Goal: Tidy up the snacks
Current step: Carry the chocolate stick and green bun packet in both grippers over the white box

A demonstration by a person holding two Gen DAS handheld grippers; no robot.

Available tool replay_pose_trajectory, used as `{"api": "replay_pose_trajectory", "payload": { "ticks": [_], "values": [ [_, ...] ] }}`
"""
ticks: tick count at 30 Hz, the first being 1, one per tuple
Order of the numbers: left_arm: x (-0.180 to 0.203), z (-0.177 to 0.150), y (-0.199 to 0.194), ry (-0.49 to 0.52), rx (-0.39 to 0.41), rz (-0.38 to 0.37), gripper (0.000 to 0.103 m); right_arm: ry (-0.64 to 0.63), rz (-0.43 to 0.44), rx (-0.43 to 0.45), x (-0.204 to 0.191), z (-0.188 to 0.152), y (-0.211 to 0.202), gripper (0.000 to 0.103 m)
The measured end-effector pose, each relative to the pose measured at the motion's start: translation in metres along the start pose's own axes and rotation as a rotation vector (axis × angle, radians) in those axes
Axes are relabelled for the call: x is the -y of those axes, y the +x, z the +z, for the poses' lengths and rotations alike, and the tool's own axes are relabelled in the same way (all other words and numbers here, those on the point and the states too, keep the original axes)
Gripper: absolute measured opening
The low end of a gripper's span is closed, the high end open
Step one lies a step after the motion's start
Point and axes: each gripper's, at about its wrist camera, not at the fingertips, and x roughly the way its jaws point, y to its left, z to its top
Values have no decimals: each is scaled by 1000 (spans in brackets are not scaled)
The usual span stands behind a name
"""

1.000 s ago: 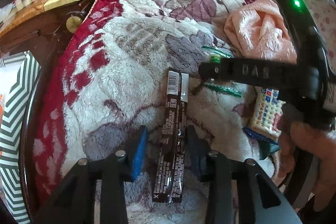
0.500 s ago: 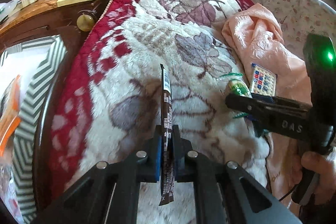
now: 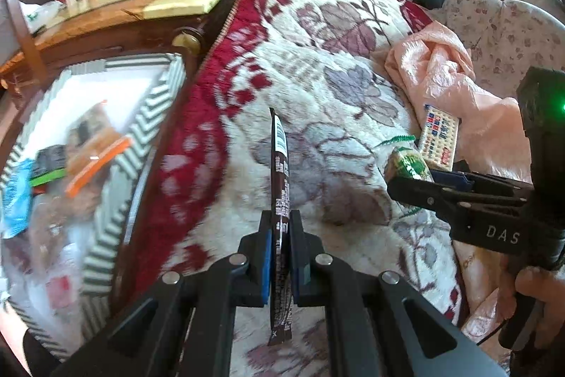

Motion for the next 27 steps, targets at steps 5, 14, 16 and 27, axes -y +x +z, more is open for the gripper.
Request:
{"api": "replay_pose_trajectory", "payload": {
  "ticks": [5, 14, 16, 27],
  "values": [
    [-20, -6, -19, -28, 38, 43, 9, -42, 16, -3, -26, -1, -1, 51],
    [-60, -13, -46, -96, 89, 103, 9, -145, 42, -18, -82, 4, 1, 51],
    [-69, -15, -51, -113, 96, 110, 9, -164, 47, -21, -92, 6, 3, 51],
    [-117, -25, -68, -213, 130, 166, 9, -276, 69, -44, -150, 14, 11, 51]
  ]
}}
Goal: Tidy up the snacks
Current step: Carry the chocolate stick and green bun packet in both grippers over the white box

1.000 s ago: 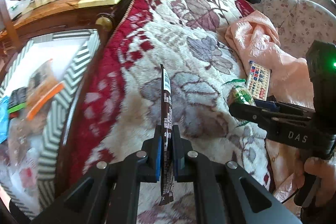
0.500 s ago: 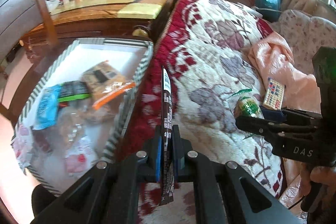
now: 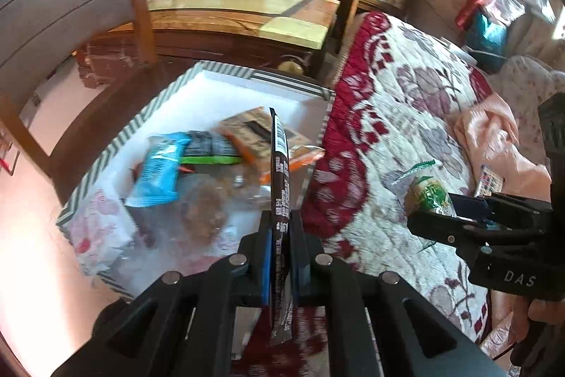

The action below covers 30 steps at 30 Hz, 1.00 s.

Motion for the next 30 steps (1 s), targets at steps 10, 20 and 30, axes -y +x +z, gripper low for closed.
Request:
{"api": "replay_pose_trajectory", "payload": {
  "ticks": [10, 20, 30],
  "values": [
    [-48, -1, 0, -116, 9, 40, 9, -97, 22, -25, -46, 20, 16, 51],
    [-73, -5, 7, -176, -7, 59, 9, -164, 37, -73, -78, 36, 44, 51],
    [-93, -8, 15, -226, -30, 74, 10, -216, 56, -97, -108, 54, 73, 51]
  ]
}}
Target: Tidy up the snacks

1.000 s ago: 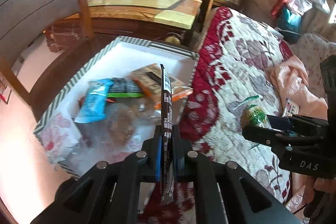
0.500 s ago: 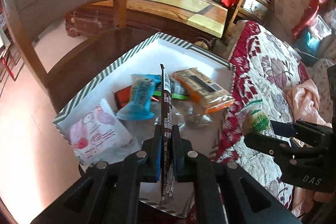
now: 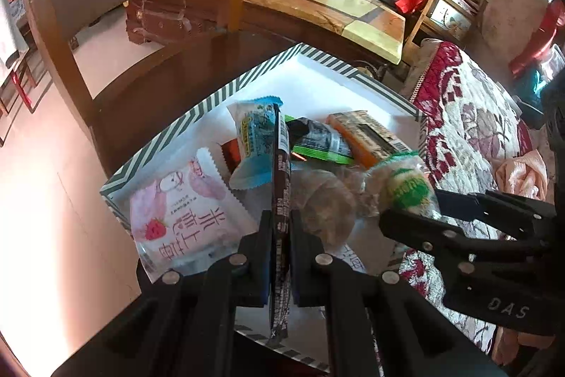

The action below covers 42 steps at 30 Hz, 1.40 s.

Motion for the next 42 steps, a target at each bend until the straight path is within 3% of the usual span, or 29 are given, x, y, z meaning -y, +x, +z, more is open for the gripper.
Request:
{"api": "replay_pose_trajectory", "payload": {
  "ticks": [8, 16, 19, 22, 23, 25, 42],
  "values": [
    [-5, -1, 8, -15, -23, 3, 10, -24, 1, -41, -11, 9, 30, 51],
    [-4, 1, 6, -29, -15, 46, 13, 17, 28, -8, -4, 4, 17, 54],
    [-1, 0, 0, -23, -6, 61, 20, 26, 36, 15, -3, 1, 6, 56],
    [3, 1, -9, -22, 18, 61, 44, 38, 37, 32, 0, -6, -6, 59],
    [5, 1, -12, -23, 30, 60, 58, 44, 38, 36, 1, -9, -9, 59],
    [10, 1, -18, -21, 53, 56, 67, 70, 44, 46, 8, -15, -16, 59],
    [87, -16, -27, 146, 60, 9, 71, 219, -9, 100, 71, -78, -66, 59]
  ]
}}
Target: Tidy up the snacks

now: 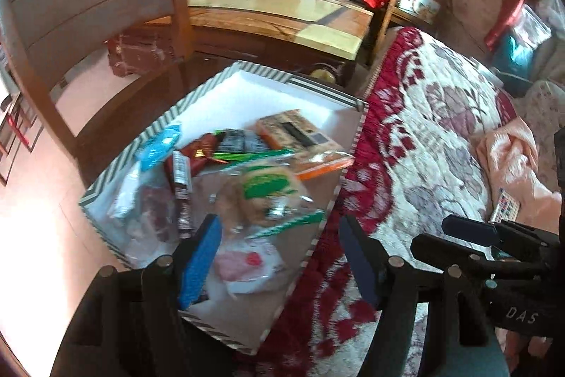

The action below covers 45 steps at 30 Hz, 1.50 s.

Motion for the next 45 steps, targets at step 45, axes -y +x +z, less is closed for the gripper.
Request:
{"api": "replay_pose_trajectory", "payload": {
  "ticks": [45],
  "values": [
    [318, -18, 78, 510, -248, -528, 77, 441, -274, 85, 246, -124, -115, 59]
  ]
}}
